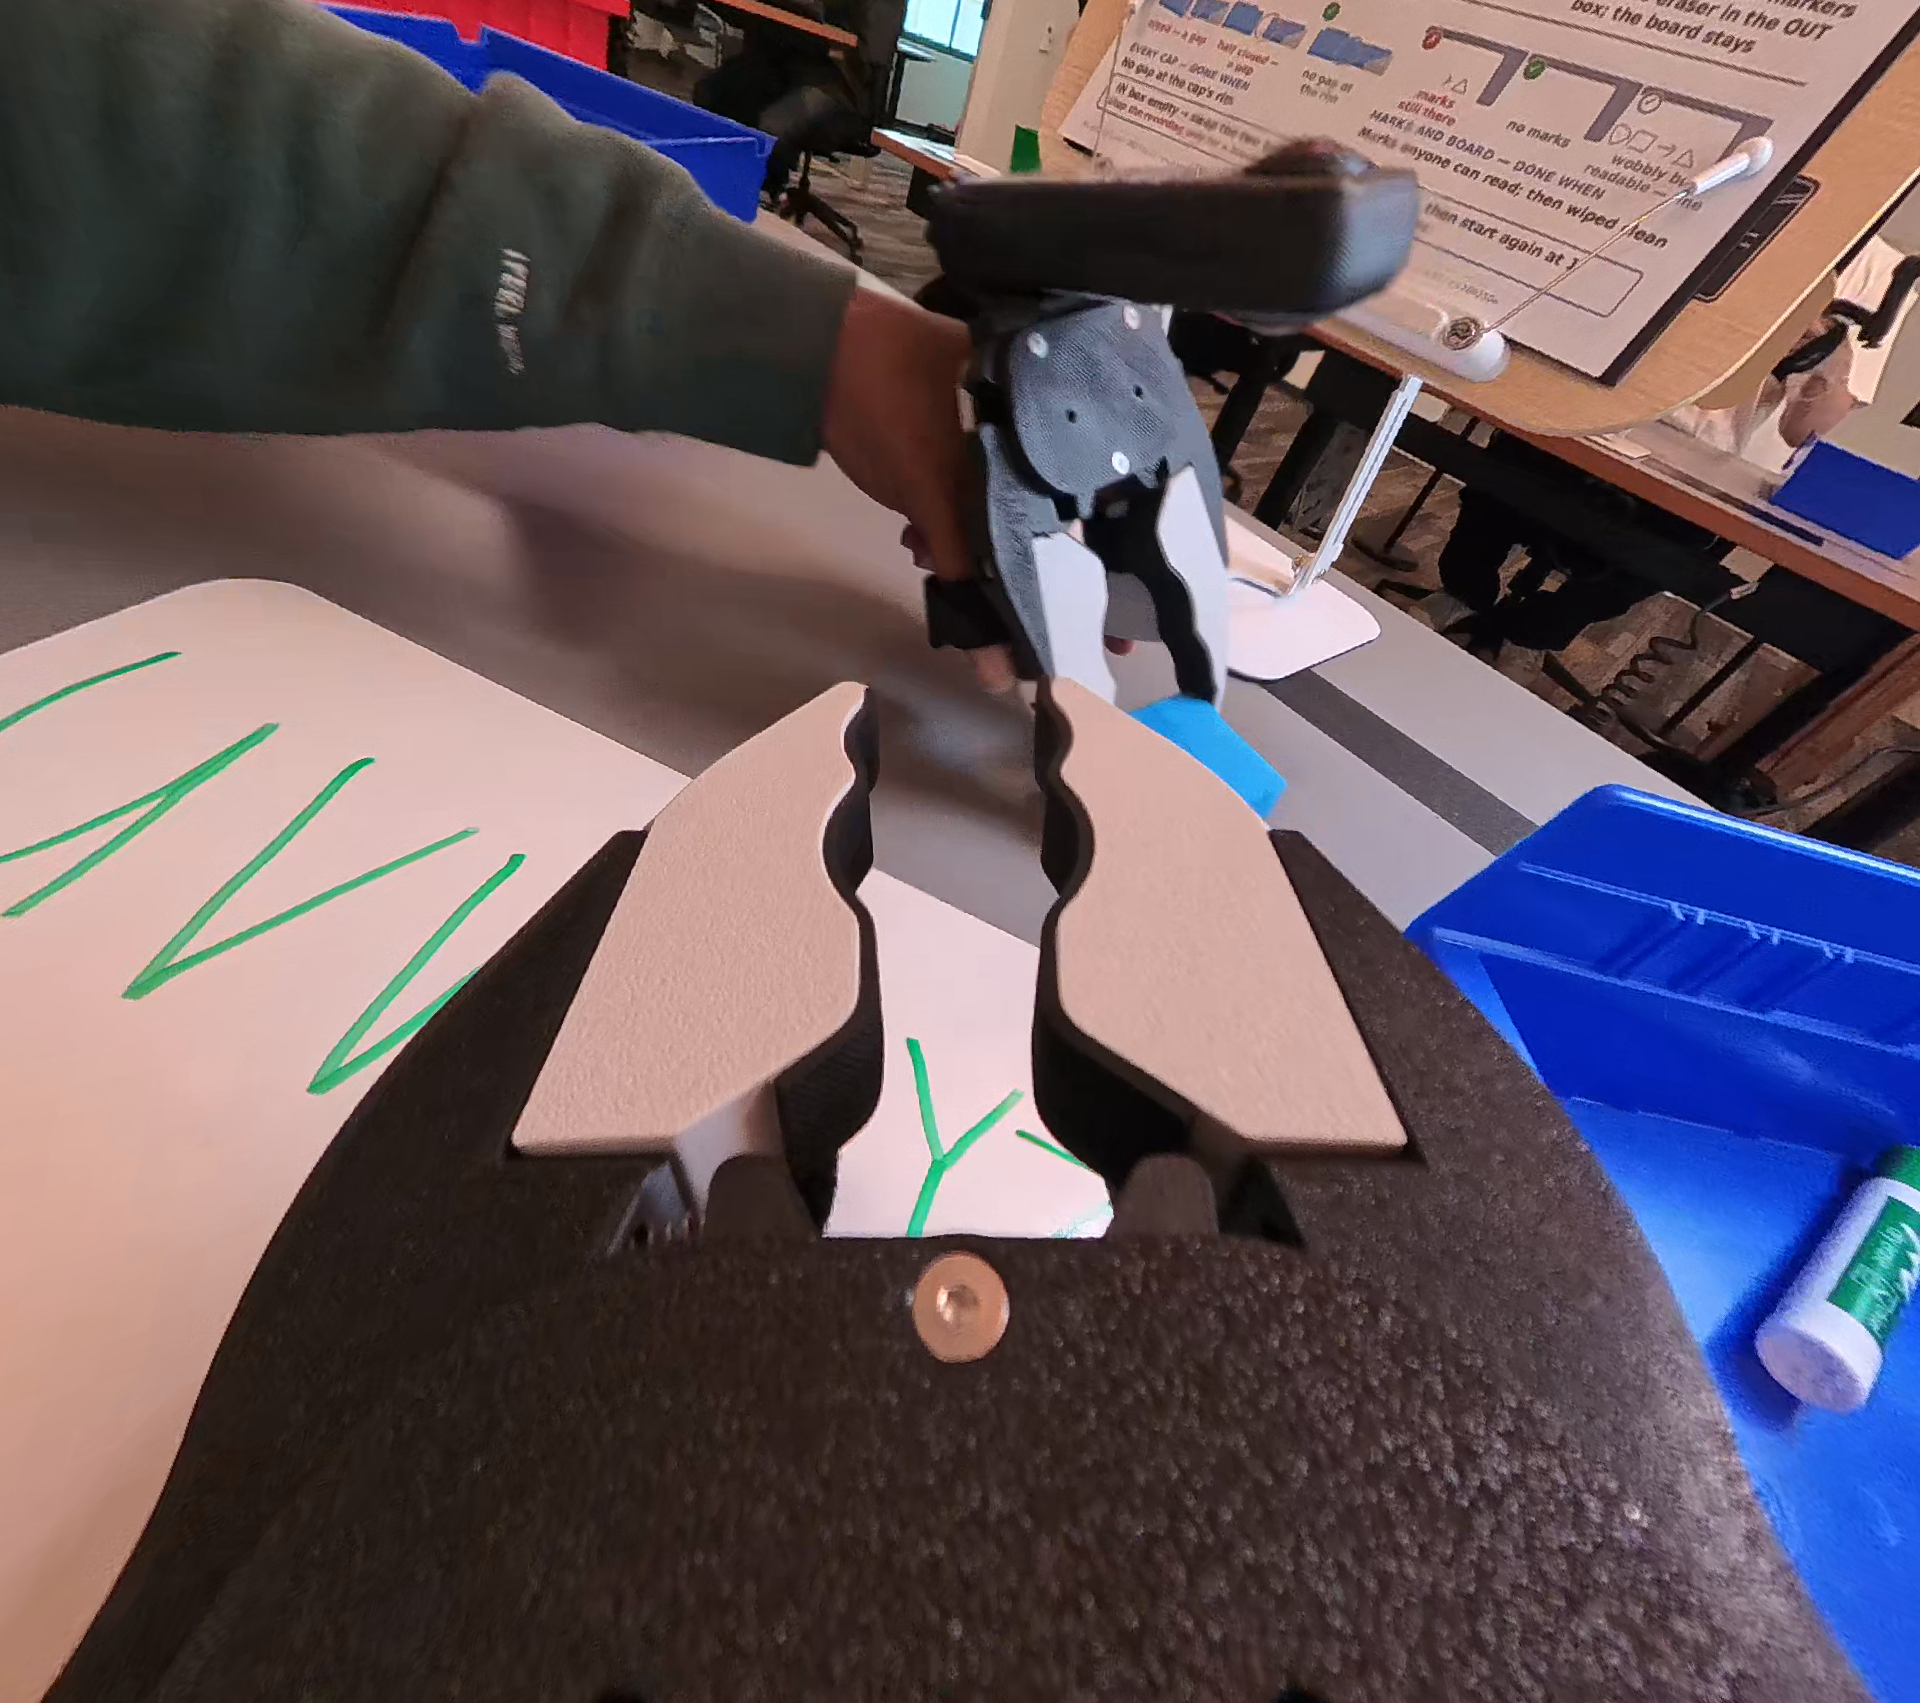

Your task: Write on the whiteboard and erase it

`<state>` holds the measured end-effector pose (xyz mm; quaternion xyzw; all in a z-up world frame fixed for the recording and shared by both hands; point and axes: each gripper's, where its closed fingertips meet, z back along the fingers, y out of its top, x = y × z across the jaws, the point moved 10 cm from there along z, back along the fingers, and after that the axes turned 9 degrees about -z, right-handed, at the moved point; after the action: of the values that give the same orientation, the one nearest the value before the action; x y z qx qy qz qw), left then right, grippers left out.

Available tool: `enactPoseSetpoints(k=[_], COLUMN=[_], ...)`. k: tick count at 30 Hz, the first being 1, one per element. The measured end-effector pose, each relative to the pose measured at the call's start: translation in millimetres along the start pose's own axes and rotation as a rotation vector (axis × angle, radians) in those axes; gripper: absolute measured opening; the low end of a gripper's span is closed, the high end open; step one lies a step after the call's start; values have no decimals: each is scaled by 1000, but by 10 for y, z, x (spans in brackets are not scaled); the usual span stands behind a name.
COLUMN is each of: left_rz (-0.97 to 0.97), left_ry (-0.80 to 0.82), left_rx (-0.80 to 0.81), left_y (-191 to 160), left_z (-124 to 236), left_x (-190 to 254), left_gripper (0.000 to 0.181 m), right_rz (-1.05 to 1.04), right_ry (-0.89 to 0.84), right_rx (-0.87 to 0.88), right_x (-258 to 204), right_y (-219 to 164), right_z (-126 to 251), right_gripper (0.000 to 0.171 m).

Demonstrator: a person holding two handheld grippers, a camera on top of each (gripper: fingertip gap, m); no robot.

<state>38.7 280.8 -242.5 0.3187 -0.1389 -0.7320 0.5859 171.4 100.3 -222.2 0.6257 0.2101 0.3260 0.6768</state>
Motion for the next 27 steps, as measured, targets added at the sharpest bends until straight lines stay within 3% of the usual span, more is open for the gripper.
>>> enactPoseSetpoints(k=[6,14,17,22,27], left_rz=[-57,-223,-304,-200,-42], left_ry=[18,56,108,84,-9], left_rx=[17,16,-17,135,371], left_y=[-23,169,171,61,-131], left_z=[400,820,920,1162,1397], left_x=[447,1286,1496,1715,1956], left_gripper=[55,55,55,55,62], right_rz=[13,103,176,159,-90], right_ry=[3,87,170,296,525], right_rx=[-57,-241,-289,-221,-119], right_x=[-6,-292,-473,-636,-696], right_y=[-37,-3,-29,58,158], right_z=[-32,-263,-308,-221,-146], right_gripper=[34,66,54,53,53])
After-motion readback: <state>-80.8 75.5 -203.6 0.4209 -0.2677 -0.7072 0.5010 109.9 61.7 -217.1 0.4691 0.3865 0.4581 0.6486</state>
